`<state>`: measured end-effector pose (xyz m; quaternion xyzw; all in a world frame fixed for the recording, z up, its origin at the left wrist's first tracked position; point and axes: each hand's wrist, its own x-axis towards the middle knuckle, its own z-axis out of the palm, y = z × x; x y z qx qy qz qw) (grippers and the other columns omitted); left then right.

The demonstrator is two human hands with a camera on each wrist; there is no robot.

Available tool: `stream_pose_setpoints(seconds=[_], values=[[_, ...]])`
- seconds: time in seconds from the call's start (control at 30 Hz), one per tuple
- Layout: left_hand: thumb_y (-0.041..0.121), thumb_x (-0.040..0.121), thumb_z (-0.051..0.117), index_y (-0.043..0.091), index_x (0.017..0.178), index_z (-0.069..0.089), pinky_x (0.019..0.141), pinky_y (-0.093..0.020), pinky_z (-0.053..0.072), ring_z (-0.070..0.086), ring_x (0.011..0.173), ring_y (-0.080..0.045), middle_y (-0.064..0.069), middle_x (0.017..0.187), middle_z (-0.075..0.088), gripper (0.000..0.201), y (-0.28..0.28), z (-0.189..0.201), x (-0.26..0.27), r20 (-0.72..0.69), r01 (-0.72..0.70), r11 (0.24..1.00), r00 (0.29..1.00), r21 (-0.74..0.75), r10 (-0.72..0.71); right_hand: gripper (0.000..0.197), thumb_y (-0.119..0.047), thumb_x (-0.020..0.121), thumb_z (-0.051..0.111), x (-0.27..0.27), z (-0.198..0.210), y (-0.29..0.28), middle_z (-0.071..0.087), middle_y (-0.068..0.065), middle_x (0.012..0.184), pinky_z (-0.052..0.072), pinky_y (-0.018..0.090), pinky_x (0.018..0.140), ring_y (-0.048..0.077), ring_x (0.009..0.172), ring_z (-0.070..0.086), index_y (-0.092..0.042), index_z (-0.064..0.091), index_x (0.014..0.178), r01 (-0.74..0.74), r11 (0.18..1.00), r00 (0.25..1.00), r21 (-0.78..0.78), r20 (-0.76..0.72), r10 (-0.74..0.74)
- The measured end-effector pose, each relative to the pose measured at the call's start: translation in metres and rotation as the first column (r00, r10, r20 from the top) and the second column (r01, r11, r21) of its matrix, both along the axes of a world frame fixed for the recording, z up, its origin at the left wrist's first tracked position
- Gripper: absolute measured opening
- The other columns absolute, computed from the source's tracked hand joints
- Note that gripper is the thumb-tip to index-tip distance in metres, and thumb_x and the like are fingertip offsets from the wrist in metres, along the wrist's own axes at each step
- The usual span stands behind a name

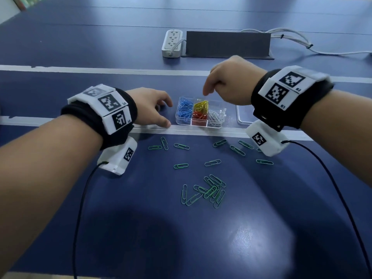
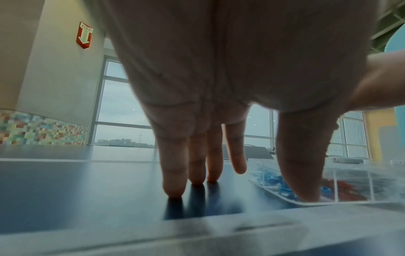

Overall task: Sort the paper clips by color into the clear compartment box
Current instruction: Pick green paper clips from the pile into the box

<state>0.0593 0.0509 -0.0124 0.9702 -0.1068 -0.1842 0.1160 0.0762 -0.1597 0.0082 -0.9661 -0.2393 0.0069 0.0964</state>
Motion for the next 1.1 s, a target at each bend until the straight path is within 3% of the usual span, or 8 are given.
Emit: stream_pose_setpoints(seconds=[0.2,0.33,0.47,0.57,0.73,0.87,1.0,1.1], values=[[0.032,0.074,0.074,0.031,0.096,0.064,0.097,-0.032,0.044,0.060,0.109,-0.019,0.004,0.106,0.067,0.025,0.014,0.001,-0.009,-0.008,0.041,0.999,0.999,0.000,-0.041,0.026,-0.012,0.082,0.054,-0.038,-0.005,-0.015,0.073,0.000,0.086,0.040,0.021,0.075,0.016,0.071,0.056,-0.021,0.075,0.095,-0.105,0.991,0.992,-0.084,-0.075,0.098],[0.035,0.066,0.079,0.043,0.071,0.063,0.093,-0.040,0.048,0.063,0.096,-0.023,-0.005,0.099,0.069,0.019,0.012,0.002,-0.014,-0.024,0.117,0.993,0.993,0.029,-0.116,0.019,-0.021,0.080,0.064,-0.053,-0.011,-0.013,0.072,-0.003,0.086,0.047,0.025,0.079,0.017,0.078,0.062,-0.022,0.073,0.096,-0.180,0.975,0.970,-0.134,-0.189,0.153],[0.041,0.059,0.083,0.049,0.071,0.065,0.095,-0.043,0.047,0.060,0.106,-0.024,-0.009,0.114,0.064,0.023,0.004,0.005,-0.022,-0.041,0.163,0.984,0.986,0.074,-0.160,0.024,-0.021,0.079,0.068,-0.055,-0.018,-0.009,0.071,-0.008,0.091,0.048,0.024,0.080,0.010,0.076,0.055,-0.024,0.070,0.103,-0.197,0.970,0.954,-0.146,-0.257,0.155],[0.038,0.061,0.083,0.041,0.073,0.070,0.097,-0.039,0.046,0.056,0.113,-0.021,-0.005,0.119,0.061,0.018,0.002,0.002,-0.026,-0.005,0.170,0.982,0.985,0.085,-0.170,0.025,-0.013,0.078,0.063,-0.060,-0.022,-0.004,0.071,-0.009,0.085,0.052,0.028,0.079,0.012,0.075,0.058,-0.025,0.069,0.099,-0.223,0.962,0.943,-0.157,-0.286,0.171],[0.046,0.056,0.076,0.040,0.066,0.070,0.082,-0.038,0.054,0.062,0.085,-0.015,0.002,0.090,0.067,0.013,0.002,-0.001,-0.027,-0.049,0.184,0.977,0.983,0.111,-0.179,0.028,-0.013,0.073,0.056,-0.065,-0.025,0.005,0.050,-0.014,0.063,0.044,0.025,0.066,0.016,0.073,0.051,-0.025,0.065,0.096,-0.252,0.945,0.944,-0.210,-0.269,0.192],[0.039,0.060,0.069,0.034,0.061,0.068,0.077,-0.033,0.055,0.062,0.078,-0.015,0.000,0.087,0.068,0.005,0.001,-0.001,-0.030,-0.027,0.165,0.979,0.986,0.117,-0.163,0.030,-0.013,0.073,0.057,-0.069,-0.026,0.012,0.041,-0.016,0.058,0.036,0.023,0.065,0.016,0.069,0.043,-0.021,0.061,0.102,-0.233,0.946,0.948,-0.225,-0.270,0.169],[0.030,0.066,0.067,0.026,0.060,0.068,0.082,-0.034,0.054,0.064,0.084,-0.014,-0.001,0.088,0.073,0.008,0.007,0.003,-0.029,0.009,0.094,0.995,0.995,0.041,-0.095,0.026,-0.013,0.072,0.057,-0.071,-0.026,0.014,0.041,-0.014,0.058,0.033,0.022,0.058,0.015,0.067,0.042,-0.019,0.065,0.097,-0.230,0.952,0.946,-0.203,-0.275,0.170],[0.022,0.069,0.068,0.018,0.064,0.065,0.077,-0.033,0.054,0.060,0.073,-0.013,0.002,0.072,0.069,0.007,0.010,0.010,-0.033,0.071,0.028,0.998,0.997,-0.060,-0.023,0.023,-0.011,0.072,0.056,-0.070,-0.024,0.017,0.057,-0.007,0.072,0.033,0.012,0.056,0.012,0.066,0.044,-0.017,0.068,0.091,-0.197,0.973,0.944,-0.122,-0.292,0.155]])
